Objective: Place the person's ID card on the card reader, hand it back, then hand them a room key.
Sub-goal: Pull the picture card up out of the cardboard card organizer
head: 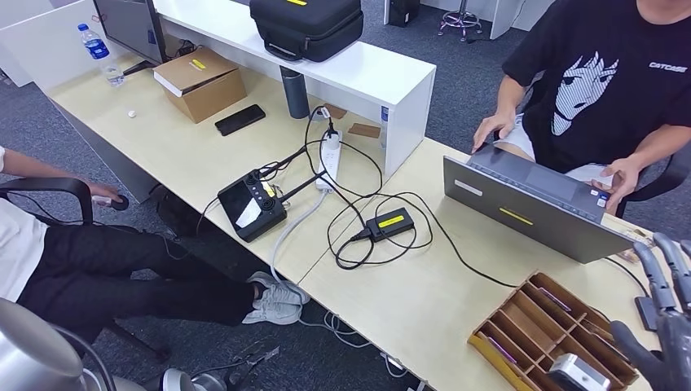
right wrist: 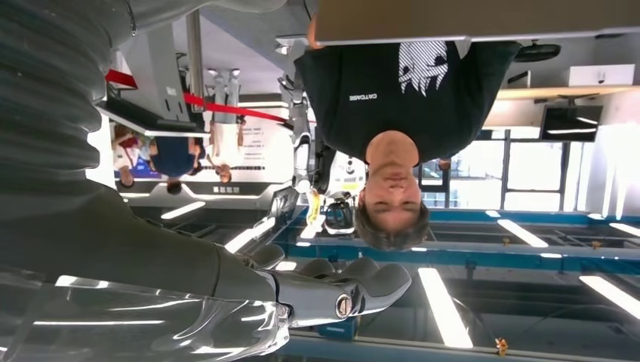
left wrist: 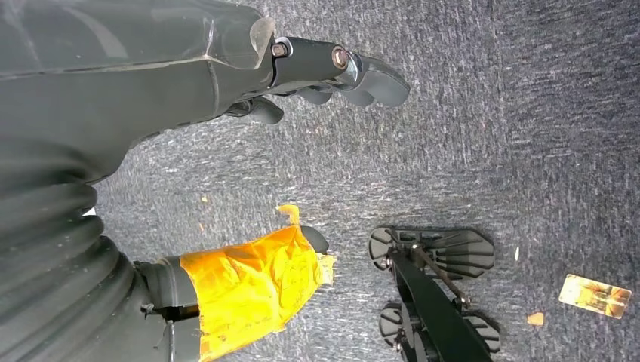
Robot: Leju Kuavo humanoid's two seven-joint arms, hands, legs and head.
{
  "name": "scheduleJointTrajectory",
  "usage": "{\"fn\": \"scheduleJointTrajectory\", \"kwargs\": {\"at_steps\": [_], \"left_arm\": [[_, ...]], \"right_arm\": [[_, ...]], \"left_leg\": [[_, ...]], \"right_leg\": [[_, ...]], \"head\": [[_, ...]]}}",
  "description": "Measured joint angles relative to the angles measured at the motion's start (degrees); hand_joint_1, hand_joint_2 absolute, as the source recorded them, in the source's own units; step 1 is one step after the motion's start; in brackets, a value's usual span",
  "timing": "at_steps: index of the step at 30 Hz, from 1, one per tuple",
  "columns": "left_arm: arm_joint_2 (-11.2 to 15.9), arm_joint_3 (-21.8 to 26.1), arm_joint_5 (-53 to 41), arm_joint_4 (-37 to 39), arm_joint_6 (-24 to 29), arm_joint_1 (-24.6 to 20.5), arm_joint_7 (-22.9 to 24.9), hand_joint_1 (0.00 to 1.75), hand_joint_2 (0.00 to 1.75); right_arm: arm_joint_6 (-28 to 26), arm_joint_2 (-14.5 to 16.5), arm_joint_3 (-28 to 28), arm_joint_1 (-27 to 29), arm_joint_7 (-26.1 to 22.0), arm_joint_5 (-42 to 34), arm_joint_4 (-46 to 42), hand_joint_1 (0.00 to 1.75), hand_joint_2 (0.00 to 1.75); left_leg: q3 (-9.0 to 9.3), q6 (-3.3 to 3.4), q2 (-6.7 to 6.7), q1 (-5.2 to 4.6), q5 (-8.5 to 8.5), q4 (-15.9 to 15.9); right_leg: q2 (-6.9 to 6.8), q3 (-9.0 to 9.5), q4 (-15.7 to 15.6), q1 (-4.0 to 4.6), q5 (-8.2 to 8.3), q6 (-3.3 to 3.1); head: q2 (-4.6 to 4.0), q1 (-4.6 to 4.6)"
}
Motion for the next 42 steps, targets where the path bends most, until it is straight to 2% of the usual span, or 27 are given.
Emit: {"fn": "scheduleJointTrajectory", "kwargs": {"at_steps": [10,15,20,26,27,30,31,36,42], "left_arm": [[-0.01,0.81,0.13,0.00,0.09,0.00,-0.21,0.00,1.75],[0.15,1.89,2.35,-0.01,0.42,-0.08,-3.01,0.00,1.75],[0.27,3.20,3.44,-0.28,0.22,-0.17,-5.59,0.00,1.75],[-0.53,4.03,3.38,-0.31,0.66,-0.17,-5.43,0.00,1.75],[-0.82,4.06,3.28,-0.31,0.70,-0.15,-5.16,0.00,1.31],[-1.69,4.07,2.81,-0.31,0.68,-0.10,-4.70,0.00,1.31],[-1.95,4.07,2.66,-0.31,0.62,-0.09,-4.68,0.00,1.75],[-2.74,4.07,1.14,-0.31,0.49,0.06,-2.97,0.00,1.75],[-2.83,4.07,-0.51,-0.31,0.42,0.33,-0.42,0.00,1.75]], "right_arm": [[0.02,-0.36,0.54,-0.08,0.00,-0.01,0.00,0.00,1.75],[-0.16,-0.67,0.52,0.51,0.02,-0.60,-0.12,0.00,1.75],[-2.29,-1.27,0.10,4.62,0.25,-1.02,-1.33,0.00,1.75],[-4.39,-1.47,-1.90,11.42,-1.04,-2.81,-2.66,0.00,1.75],[-4.66,-1.47,-2.38,12.53,-1.71,-3.34,-2.78,0.00,1.75],[-5.88,-1.48,-3.90,15.66,-3.51,-3.83,-3.08,0.00,1.75],[-6.14,-1.50,-4.36,16.54,-3.81,-3.71,-3.15,0.00,1.75],[-5.28,-1.82,-6.18,19.08,-2.85,-1.47,-2.81,0.00,1.75],[-2.01,-0.80,-7.16,17.74,-0.55,-0.78,0.55,0.00,1.75]], "left_leg": [[0.00,0.00,0.00,0.00,0.00,0.00],[0.02,0.00,0.00,0.00,0.00,0.00],[0.01,0.00,-0.01,0.00,-0.02,0.00],[0.00,0.02,0.00,-0.01,-0.05,0.00],[0.00,0.03,0.00,-0.01,-0.06,0.00],[-0.01,0.04,0.00,-0.01,-0.06,0.00],[-0.01,0.04,0.00,-0.01,-0.07,0.00],[-0.02,0.04,0.01,-0.01,-0.07,0.00],[-0.02,0.03,0.01,0.00,-0.06,-0.01]], "right_leg": [[0.00,0.00,0.00,0.00,0.00,0.00],[0.01,-0.01,0.00,0.00,0.00,0.00],[0.00,-0.01,-0.02,0.00,-0.01,0.00],[0.00,-0.01,-0.04,0.00,-0.03,0.03],[0.00,-0.01,-0.05,0.00,-0.03,0.04],[-0.01,-0.01,-0.05,0.00,-0.04,0.05],[0.00,-0.01,-0.05,-0.01,-0.04,0.05],[0.01,-0.01,-0.05,-0.01,-0.04,0.05],[0.00,0.00,-0.02,0.00,-0.02,0.03]], "head": [[0.00,0.00],[0.00,0.00],[0.00,0.00],[0.00,0.01],[0.00,0.01],[0.00,0.01],[0.00,0.01],[0.00,0.01],[0.00,0.00]]}}
